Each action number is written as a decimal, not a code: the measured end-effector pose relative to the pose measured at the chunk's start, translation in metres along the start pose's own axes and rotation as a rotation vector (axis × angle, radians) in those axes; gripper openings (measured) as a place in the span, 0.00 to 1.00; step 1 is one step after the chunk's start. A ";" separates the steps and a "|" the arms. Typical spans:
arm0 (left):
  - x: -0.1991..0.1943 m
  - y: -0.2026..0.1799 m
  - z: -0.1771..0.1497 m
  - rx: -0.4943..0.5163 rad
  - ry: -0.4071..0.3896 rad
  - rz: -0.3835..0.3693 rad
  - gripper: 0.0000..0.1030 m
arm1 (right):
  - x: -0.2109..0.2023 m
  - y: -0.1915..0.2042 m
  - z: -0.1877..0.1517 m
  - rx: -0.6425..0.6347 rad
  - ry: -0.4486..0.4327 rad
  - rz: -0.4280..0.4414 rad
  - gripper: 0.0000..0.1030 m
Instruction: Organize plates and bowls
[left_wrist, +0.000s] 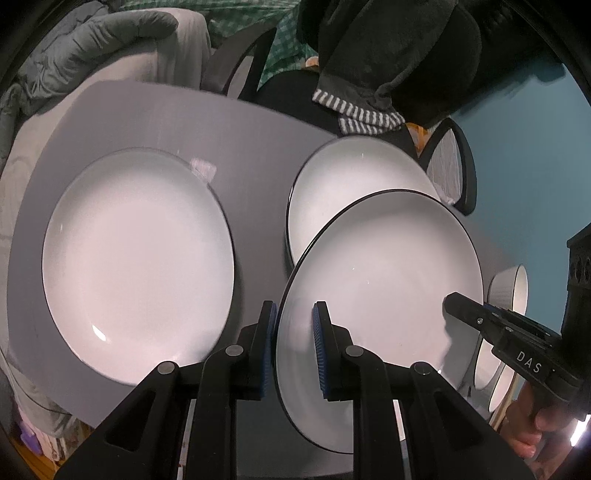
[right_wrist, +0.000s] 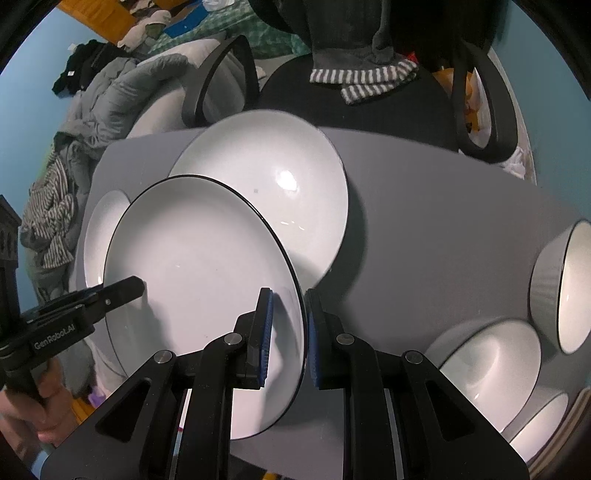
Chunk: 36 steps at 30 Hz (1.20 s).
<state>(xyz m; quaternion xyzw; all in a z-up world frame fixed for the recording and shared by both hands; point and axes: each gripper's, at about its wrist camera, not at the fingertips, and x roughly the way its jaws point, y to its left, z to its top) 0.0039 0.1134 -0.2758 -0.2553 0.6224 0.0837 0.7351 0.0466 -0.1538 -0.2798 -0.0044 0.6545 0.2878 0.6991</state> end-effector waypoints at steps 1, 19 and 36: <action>-0.002 -0.005 0.004 0.000 -0.003 0.003 0.18 | 0.000 0.000 0.005 0.004 -0.001 0.002 0.17; 0.020 -0.024 0.059 -0.012 0.001 0.040 0.19 | 0.015 -0.009 0.058 0.014 0.013 -0.026 0.17; 0.037 -0.025 0.070 -0.011 0.025 0.078 0.19 | 0.031 -0.017 0.066 0.040 0.042 -0.035 0.17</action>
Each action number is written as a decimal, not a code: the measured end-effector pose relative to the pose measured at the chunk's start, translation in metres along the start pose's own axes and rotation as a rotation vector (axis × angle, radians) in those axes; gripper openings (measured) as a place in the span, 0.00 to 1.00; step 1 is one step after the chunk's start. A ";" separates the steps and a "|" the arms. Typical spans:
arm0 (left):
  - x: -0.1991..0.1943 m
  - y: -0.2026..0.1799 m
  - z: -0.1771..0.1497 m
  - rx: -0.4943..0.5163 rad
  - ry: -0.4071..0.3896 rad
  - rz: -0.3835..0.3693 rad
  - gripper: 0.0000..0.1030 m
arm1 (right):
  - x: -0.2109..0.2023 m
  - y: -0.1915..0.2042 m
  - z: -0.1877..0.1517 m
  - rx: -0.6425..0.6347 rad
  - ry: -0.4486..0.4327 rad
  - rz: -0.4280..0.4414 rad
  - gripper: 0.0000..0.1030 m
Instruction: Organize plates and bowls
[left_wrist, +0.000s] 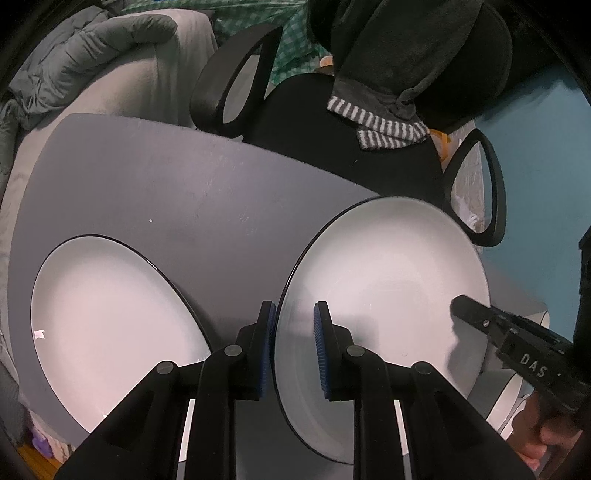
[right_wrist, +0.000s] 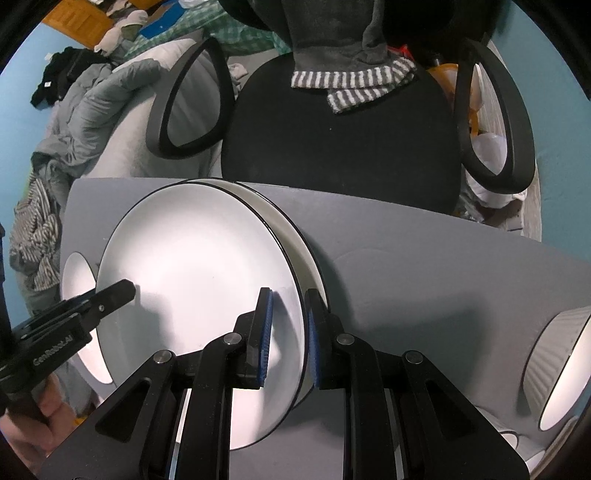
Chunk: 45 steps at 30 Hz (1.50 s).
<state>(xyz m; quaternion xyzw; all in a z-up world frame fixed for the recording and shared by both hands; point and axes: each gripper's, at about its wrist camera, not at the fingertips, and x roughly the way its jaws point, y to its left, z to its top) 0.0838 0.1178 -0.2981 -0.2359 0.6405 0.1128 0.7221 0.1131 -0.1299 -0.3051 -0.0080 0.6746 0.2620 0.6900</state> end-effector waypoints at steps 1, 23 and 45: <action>0.000 0.000 0.000 0.000 -0.002 -0.002 0.19 | 0.000 -0.001 0.000 0.004 -0.001 0.003 0.17; 0.003 -0.006 0.007 0.030 0.014 0.020 0.23 | 0.003 0.004 0.009 0.012 0.106 -0.032 0.22; 0.003 -0.013 0.003 0.086 0.018 0.076 0.24 | -0.001 0.011 0.011 -0.043 0.167 -0.088 0.25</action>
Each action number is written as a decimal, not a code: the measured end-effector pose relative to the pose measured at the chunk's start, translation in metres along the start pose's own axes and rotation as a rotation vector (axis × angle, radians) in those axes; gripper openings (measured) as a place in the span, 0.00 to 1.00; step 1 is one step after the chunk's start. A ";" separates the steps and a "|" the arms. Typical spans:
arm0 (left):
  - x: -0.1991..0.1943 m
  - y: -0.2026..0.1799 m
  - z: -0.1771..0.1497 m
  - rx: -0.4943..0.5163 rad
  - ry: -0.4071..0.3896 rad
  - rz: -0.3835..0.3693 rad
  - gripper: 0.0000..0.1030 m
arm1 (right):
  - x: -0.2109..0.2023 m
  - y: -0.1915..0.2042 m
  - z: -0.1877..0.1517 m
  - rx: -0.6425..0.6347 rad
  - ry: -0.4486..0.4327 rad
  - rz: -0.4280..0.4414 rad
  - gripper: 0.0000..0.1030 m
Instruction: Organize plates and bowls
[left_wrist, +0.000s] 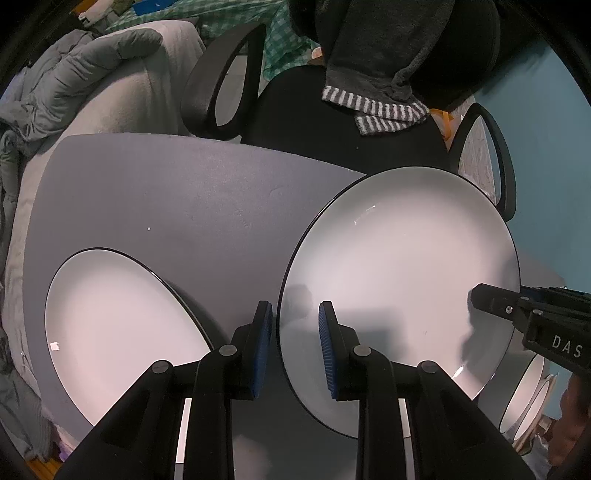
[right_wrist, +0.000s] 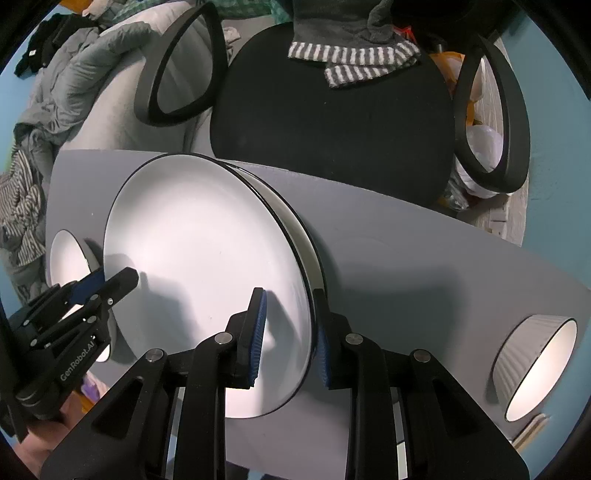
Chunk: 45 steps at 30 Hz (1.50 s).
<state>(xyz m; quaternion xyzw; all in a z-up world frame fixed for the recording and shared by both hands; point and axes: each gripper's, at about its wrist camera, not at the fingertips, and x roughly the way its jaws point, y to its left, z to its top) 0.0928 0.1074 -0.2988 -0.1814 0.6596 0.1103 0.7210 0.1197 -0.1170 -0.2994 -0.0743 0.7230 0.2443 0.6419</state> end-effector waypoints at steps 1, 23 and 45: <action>-0.001 0.000 0.000 -0.001 0.000 -0.001 0.25 | 0.000 0.000 0.000 -0.003 0.002 -0.001 0.26; -0.016 0.013 -0.004 -0.076 -0.002 -0.062 0.26 | -0.011 0.006 -0.004 -0.039 -0.015 -0.089 0.35; -0.084 0.093 -0.053 -0.136 -0.097 -0.035 0.39 | -0.068 0.044 -0.054 -0.210 -0.207 -0.139 0.47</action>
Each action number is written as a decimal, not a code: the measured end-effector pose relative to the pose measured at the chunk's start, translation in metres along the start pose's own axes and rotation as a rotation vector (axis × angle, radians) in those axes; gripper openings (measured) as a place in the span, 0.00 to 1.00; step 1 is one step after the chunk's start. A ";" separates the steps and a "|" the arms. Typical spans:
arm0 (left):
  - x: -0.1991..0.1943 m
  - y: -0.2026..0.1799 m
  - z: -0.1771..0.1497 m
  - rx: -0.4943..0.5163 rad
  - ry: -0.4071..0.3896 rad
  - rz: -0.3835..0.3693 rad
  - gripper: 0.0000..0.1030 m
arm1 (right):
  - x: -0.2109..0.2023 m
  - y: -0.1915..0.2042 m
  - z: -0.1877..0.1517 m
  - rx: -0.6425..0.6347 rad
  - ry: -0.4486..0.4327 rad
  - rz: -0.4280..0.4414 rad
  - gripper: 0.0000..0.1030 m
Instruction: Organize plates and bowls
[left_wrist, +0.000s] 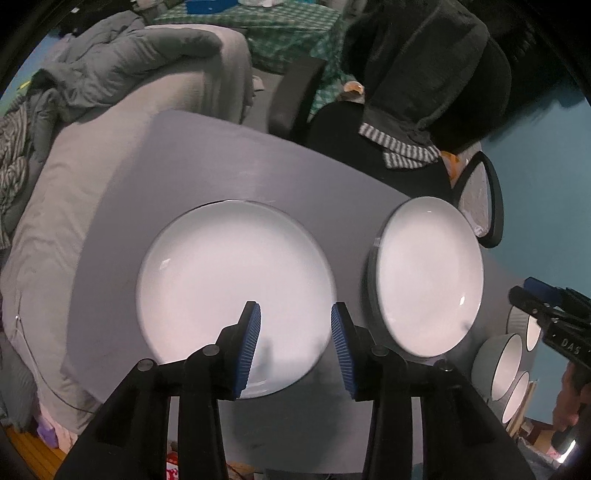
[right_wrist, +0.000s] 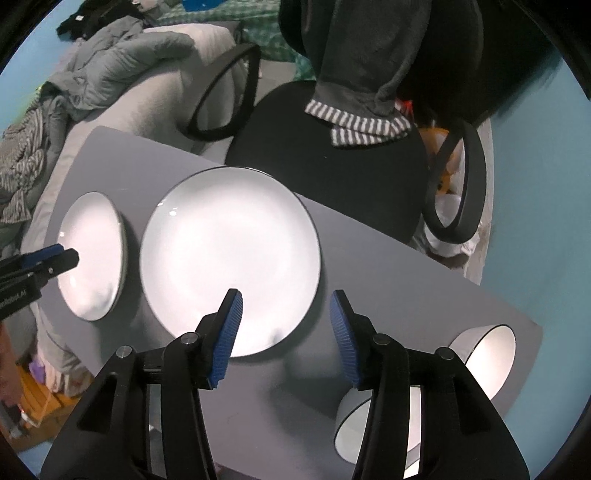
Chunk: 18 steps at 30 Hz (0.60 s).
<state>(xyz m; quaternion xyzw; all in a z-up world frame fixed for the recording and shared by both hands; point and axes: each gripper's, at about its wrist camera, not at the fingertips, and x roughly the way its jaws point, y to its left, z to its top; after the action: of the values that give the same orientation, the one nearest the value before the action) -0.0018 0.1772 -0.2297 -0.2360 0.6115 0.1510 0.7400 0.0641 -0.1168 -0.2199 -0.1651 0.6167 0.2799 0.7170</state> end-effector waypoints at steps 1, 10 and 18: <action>-0.002 0.004 -0.002 -0.004 -0.002 0.004 0.39 | -0.002 0.003 0.000 -0.004 -0.003 0.002 0.47; -0.015 0.058 -0.021 -0.089 0.001 0.010 0.40 | -0.015 0.034 -0.005 -0.063 -0.024 0.033 0.47; -0.014 0.098 -0.031 -0.137 0.009 0.020 0.40 | -0.010 0.074 -0.002 -0.108 -0.026 0.072 0.47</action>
<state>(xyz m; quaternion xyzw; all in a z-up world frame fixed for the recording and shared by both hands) -0.0803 0.2442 -0.2367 -0.2808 0.6053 0.1990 0.7177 0.0167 -0.0616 -0.2026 -0.1776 0.5967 0.3404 0.7046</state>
